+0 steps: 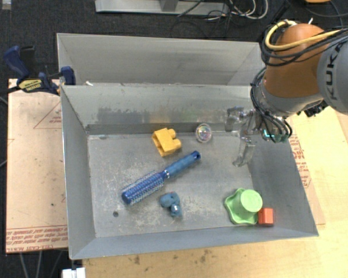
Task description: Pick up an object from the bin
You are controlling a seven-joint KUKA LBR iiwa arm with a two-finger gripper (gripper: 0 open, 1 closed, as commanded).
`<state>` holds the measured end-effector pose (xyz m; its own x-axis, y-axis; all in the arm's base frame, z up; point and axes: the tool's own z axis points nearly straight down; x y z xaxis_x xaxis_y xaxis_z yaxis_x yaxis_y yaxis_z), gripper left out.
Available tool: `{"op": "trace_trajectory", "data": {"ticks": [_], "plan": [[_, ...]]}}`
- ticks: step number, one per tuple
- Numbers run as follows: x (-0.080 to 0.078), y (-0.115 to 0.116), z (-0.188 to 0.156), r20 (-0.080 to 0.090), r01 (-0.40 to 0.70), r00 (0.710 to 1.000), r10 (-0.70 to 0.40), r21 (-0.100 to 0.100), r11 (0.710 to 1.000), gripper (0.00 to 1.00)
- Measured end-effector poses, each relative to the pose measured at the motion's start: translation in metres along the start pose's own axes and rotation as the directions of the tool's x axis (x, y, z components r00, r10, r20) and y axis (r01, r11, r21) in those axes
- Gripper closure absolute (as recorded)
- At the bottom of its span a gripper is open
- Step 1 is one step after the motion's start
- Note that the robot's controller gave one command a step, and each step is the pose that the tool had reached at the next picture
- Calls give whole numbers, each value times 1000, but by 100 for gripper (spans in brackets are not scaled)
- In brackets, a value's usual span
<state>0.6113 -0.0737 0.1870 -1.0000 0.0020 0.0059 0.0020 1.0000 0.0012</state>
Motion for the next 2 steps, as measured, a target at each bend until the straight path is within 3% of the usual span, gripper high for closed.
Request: {"op": "trace_trajectory", "data": {"ticks": [1, 2], "plan": [[-30, 41, 97, 4, 295, 956, -295, 0, 956, 0], [17, 118, 110, 5, 134, 991, -134, -3, 991, 0]]}}
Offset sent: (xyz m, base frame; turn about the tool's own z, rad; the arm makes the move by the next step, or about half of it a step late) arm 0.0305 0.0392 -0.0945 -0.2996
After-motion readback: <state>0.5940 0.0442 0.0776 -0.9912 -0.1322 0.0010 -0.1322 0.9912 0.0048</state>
